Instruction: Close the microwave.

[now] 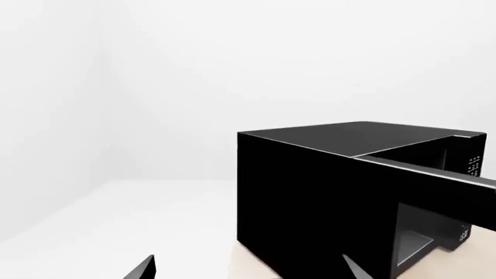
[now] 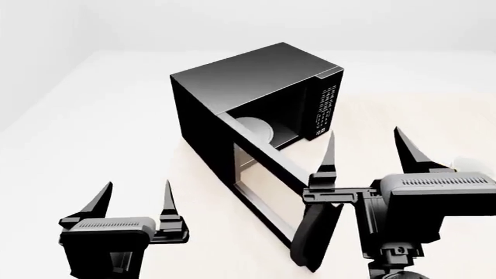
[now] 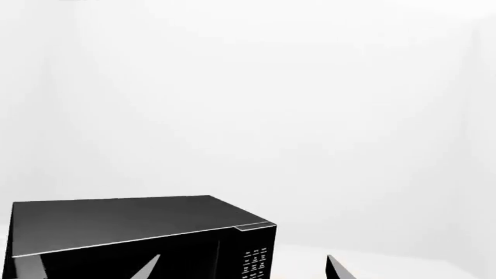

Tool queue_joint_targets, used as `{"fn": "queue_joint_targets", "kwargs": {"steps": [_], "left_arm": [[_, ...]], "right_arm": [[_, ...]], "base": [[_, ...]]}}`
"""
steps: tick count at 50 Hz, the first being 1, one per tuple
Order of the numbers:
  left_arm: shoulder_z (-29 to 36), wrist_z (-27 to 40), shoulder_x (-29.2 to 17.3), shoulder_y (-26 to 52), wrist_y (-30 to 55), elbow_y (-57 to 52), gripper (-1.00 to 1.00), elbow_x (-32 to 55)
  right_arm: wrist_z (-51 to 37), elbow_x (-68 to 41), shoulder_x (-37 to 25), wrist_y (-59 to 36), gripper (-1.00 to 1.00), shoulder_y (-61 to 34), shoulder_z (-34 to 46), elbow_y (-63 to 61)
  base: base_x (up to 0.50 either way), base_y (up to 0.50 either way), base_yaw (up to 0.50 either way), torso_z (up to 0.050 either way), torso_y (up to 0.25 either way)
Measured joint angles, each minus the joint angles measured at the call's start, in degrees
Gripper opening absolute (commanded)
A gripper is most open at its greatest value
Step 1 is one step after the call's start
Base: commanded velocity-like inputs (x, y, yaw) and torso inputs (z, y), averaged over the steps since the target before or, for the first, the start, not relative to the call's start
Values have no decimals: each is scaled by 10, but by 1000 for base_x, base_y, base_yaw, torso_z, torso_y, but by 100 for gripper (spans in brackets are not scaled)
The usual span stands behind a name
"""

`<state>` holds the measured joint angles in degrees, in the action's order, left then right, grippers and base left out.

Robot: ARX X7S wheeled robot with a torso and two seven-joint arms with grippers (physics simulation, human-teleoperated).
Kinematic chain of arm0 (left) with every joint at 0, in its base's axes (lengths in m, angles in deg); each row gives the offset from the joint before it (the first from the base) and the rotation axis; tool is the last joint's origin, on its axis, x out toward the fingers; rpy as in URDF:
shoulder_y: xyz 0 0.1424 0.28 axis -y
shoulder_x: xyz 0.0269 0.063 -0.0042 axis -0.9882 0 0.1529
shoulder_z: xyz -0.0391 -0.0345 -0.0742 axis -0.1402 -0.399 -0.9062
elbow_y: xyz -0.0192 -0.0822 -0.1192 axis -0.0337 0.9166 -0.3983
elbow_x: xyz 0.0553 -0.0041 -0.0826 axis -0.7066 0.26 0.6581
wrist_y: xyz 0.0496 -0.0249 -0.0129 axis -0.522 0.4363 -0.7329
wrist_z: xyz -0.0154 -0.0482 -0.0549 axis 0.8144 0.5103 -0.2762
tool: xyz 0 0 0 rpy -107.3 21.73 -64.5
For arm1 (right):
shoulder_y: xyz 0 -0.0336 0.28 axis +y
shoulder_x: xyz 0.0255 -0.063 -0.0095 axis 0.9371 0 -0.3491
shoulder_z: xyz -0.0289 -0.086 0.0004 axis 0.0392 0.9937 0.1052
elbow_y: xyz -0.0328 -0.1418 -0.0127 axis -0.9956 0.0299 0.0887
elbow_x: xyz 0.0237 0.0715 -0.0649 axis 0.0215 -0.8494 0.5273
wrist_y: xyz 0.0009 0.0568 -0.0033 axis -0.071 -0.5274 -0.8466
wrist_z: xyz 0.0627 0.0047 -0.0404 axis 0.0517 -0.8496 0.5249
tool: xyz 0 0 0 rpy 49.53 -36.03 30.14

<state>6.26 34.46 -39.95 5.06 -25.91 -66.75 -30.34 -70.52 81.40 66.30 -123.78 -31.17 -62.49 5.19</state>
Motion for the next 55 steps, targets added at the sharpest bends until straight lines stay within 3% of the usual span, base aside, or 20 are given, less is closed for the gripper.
{"fn": "queue_joint_targets", "kwargs": {"steps": [14,22,55], "left_arm": [[3,3,-3,0,-3,4,100,0],[5,4,-4,1,-4,4,100,0],[6,12,-11,5,-4,9,100,6]], "right_arm": [[-4,-7,-2,-22,100,-18,-4,-15],[-5,-5,-6,-35,100,-29,0,-22],[-11,-10,-7,-89,100,-70,24,-33]], "base": [[14,66,0,0,0],[414,0,0,0,0],[0,73,0,0,0]]}}
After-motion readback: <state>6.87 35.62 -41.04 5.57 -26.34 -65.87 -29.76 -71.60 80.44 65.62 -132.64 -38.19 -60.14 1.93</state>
